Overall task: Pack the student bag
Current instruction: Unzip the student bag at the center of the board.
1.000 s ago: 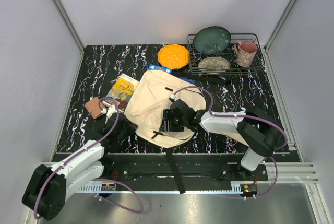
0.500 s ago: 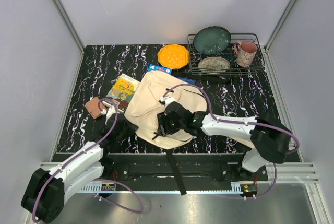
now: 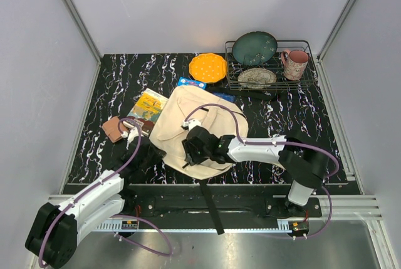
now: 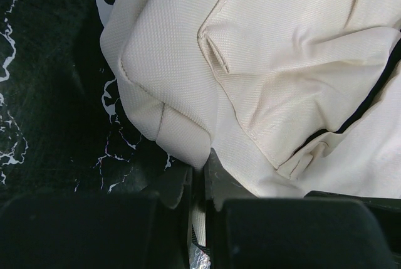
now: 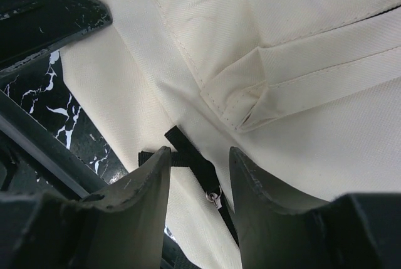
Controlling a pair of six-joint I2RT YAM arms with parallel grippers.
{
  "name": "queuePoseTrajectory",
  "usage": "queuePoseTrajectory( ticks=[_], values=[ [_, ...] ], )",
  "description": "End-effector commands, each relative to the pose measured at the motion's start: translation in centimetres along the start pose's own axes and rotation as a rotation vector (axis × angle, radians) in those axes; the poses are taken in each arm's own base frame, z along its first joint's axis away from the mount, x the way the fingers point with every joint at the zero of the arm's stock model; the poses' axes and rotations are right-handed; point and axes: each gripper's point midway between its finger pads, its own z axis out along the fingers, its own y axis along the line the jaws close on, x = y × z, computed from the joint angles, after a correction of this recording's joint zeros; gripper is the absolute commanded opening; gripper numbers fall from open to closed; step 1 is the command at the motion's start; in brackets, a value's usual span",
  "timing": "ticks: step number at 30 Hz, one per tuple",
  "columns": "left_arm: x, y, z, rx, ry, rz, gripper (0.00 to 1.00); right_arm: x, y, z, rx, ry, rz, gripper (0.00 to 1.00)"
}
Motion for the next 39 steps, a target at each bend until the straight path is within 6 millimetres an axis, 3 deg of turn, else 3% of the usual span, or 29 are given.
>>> queuePoseTrajectory(
  ticks=[1, 7, 18, 21, 25, 31, 32, 33, 39],
  values=[
    [0.5, -0.8, -0.3, 0.036, 0.031, 0.011, 0.0, -2.2, 1.0, 0.3, -0.004, -0.062, -0.026, 0.47],
    [0.5, -0.8, -0.3, 0.034, 0.031, 0.012, 0.0, -1.2, 2.0, 0.9, -0.015, -0.041, -0.047, 0.48],
    [0.4, -0.8, -0.3, 0.031, 0.029, 0.013, 0.0, 0.6, 0.0, 2.6, 0.13, 0.01, -0.086, 0.41],
    [0.5, -0.7, -0.3, 0.028, 0.03, 0.014, 0.0, 0.7, -0.2, 2.7, 0.154, 0.003, -0.088, 0.3],
    [0.5, -0.6, -0.2, 0.025, 0.031, 0.016, 0.0, -0.1, -0.4, 2.2, 0.18, -0.031, -0.075, 0.22],
    [0.5, -0.4, -0.2, 0.02, 0.029, 0.016, 0.0, -1.1, -0.5, 0.9, 0.189, -0.074, -0.055, 0.21],
    [0.5, -0.3, -0.2, 0.018, 0.028, 0.017, 0.0, -1.2, -0.6, 0.8, 0.194, -0.076, -0.054, 0.03],
    [0.5, -0.3, -0.2, 0.016, 0.028, 0.017, 0.0, -1.4, -0.6, 0.6, 0.202, -0.082, -0.042, 0.0],
    [0.6, 0.0, -0.1, 0.008, 0.029, 0.016, 0.0, -1.5, -0.5, 0.2, 0.208, -0.067, -0.024, 0.0]
  ],
)
